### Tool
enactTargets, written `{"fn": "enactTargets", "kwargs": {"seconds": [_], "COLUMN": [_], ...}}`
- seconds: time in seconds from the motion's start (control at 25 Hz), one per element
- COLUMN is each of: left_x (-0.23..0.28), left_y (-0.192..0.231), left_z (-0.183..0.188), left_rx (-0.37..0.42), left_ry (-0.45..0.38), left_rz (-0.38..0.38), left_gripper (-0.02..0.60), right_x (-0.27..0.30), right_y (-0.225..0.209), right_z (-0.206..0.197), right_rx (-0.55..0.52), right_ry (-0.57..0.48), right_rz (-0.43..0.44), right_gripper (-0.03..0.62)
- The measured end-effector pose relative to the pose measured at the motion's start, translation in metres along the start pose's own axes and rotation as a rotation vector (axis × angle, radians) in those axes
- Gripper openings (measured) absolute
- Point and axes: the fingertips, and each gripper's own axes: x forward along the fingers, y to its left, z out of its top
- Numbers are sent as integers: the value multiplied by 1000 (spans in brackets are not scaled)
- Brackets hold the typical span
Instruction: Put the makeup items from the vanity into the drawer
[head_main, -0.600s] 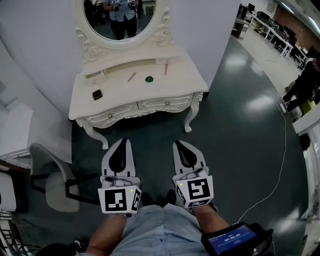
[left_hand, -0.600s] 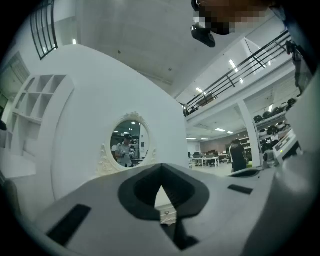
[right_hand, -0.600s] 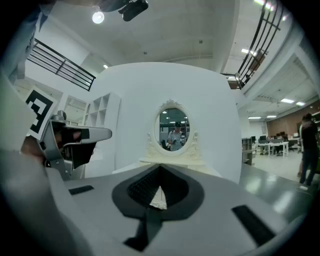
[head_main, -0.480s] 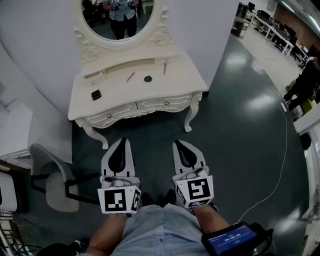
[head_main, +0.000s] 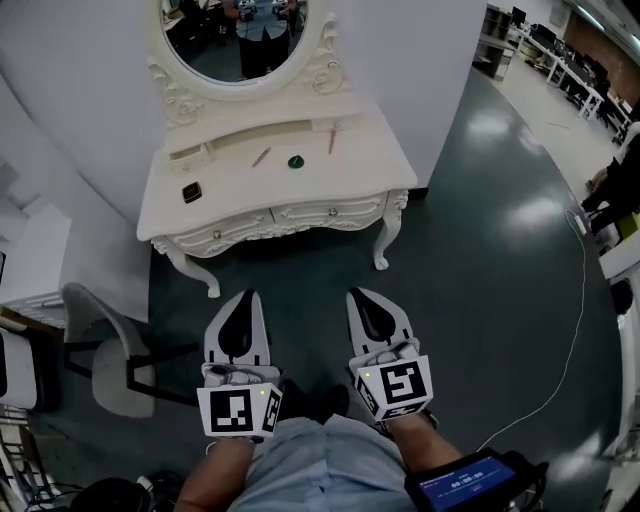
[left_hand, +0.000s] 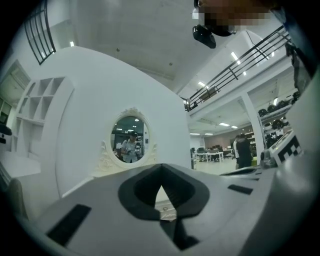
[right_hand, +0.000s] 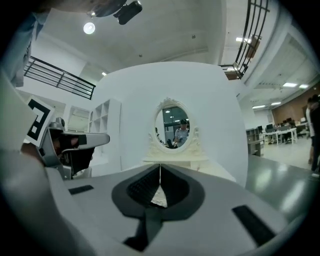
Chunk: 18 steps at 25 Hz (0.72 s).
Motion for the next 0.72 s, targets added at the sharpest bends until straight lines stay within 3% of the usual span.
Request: {"fn": "enactTargets", "kwargs": {"seconds": [0.4,0.72], "left_x": [44,129], "left_y": [19,65], "left_z": [-21,-34], "left_rx": [-10,-57], "left_ry": [28,14], "left_rz": [8,-20], "left_gripper": [0,0], "right_x": [51,142], "right_y": [-19,-40], "right_z": [-22,-15], "right_rx": [17,-18], "right_ry": [64,89], "right_rz": [11,-15], "right_gripper": [2,2]}}
